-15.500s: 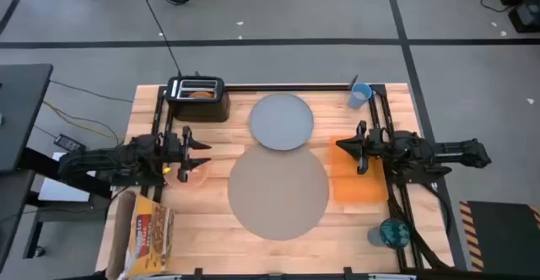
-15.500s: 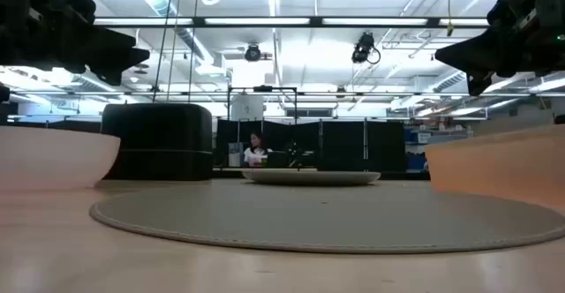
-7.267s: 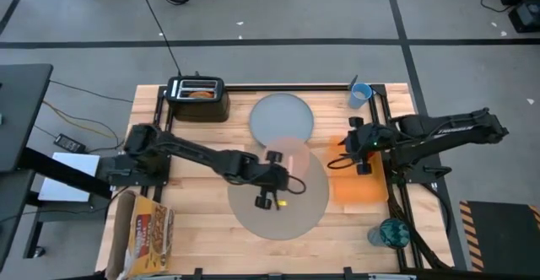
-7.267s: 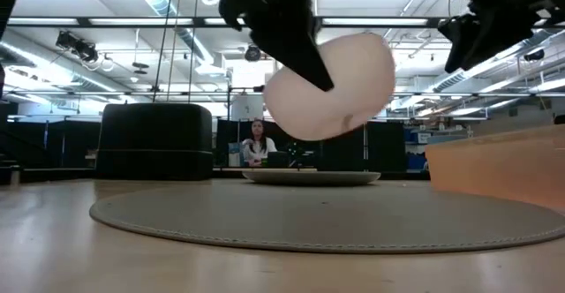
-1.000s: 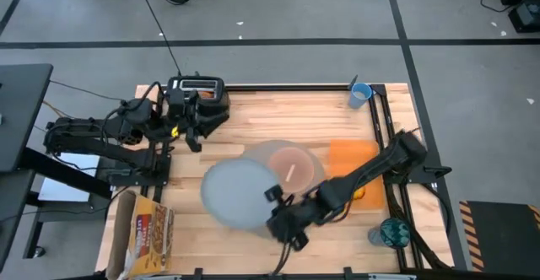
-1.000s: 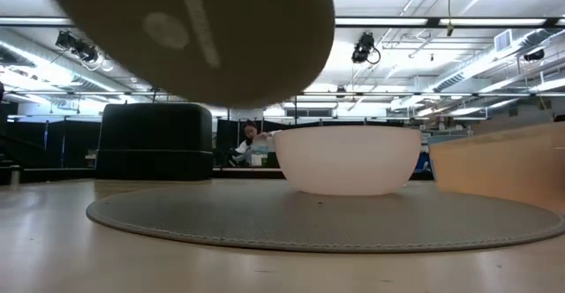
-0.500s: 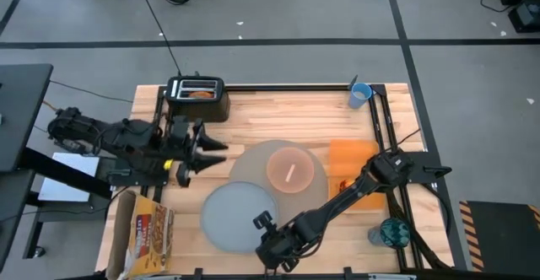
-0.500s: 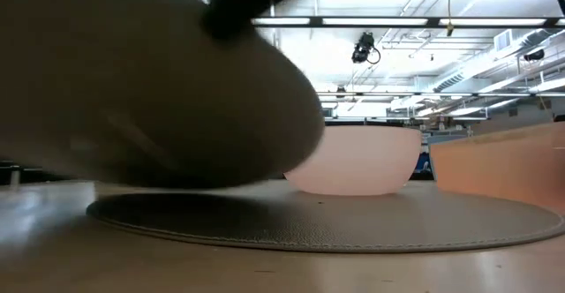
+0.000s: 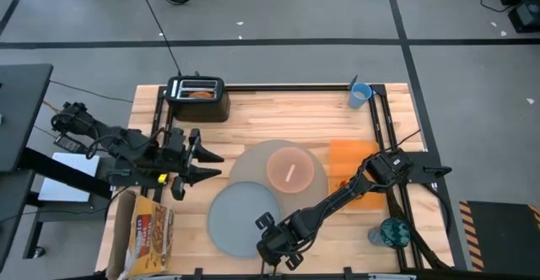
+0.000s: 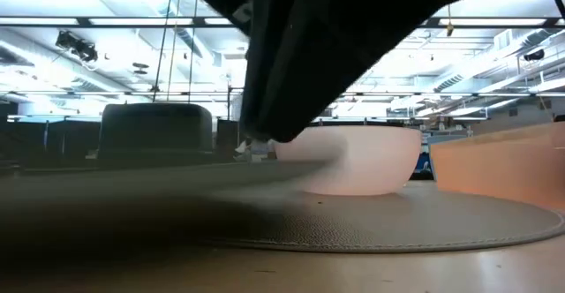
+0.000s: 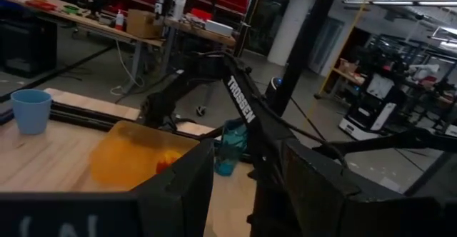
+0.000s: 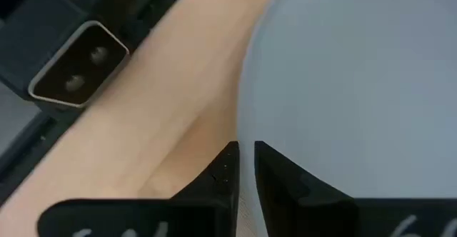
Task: Arrange a breakfast setting
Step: Put the blue plate at the bottom of the light orange bowl on the gray mat, then adjust the light orange bowl on the gray mat
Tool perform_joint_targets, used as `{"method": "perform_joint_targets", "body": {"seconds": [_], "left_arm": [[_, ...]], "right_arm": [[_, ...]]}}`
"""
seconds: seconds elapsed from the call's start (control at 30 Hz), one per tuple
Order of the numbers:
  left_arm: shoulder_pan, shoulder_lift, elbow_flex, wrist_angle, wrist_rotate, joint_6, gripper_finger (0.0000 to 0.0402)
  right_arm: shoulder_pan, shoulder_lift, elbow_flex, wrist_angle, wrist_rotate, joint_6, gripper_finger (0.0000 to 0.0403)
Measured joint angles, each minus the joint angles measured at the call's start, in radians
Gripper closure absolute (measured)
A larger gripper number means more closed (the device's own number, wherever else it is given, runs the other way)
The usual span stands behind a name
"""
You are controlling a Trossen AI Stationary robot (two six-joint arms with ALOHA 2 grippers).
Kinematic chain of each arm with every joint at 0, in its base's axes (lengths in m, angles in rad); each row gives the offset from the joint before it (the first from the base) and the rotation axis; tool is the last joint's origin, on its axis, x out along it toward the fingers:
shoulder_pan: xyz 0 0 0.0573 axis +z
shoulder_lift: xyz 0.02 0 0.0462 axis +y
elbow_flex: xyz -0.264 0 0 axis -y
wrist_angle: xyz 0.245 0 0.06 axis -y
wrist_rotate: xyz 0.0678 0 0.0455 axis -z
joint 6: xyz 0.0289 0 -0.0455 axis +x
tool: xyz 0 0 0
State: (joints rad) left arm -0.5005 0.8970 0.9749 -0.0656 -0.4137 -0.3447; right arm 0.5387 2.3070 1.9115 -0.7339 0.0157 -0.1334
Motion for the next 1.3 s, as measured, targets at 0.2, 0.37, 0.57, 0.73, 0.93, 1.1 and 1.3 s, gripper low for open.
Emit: {"method": "perform_joint_targets", "body": {"seconds": [0.2, 0.37, 0.57, 0.73, 0.93, 1.1, 1.3], "left_arm": [[-0.028, 0.011, 0.0, 0.002, -0.013, 0.0, 0.023], [-0.039, 0.013, 0.0, -0.013, -0.014, 0.0, 0.023], [-0.039, 0.013, 0.0, -0.078, -0.014, -0.006, 0.023], [-0.039, 0.013, 0.0, -0.17, -0.014, -0.037, 0.023], [-0.049, 0.017, 0.0, -0.386, -0.013, -0.039, 0.023], [-0.049, 0.044, 0.0, -0.569, -0.012, -0.056, 0.023], [-0.048, 0.091, 0.0, -0.717, -0.012, -0.071, 0.023]], "right_arm": [[-0.004, 0.0, -0.01, 0.065, -0.002, -0.012, 0.0313], [-0.004, -0.013, 0.082, -0.029, 0.076, 0.077, 0.0263], [-0.035, -0.166, 0.149, -0.337, 0.197, 0.32, 0.0229], [-0.067, -0.31, 0.025, -0.538, 0.234, 0.525, 0.0222], [-0.095, -0.456, -0.285, -0.517, 0.202, 0.666, 0.0221], [-0.14, -0.563, -0.557, -0.404, 0.146, 0.763, 0.0221], [-0.223, -0.61, -0.705, -0.344, 0.121, 0.698, 0.0221]]}}
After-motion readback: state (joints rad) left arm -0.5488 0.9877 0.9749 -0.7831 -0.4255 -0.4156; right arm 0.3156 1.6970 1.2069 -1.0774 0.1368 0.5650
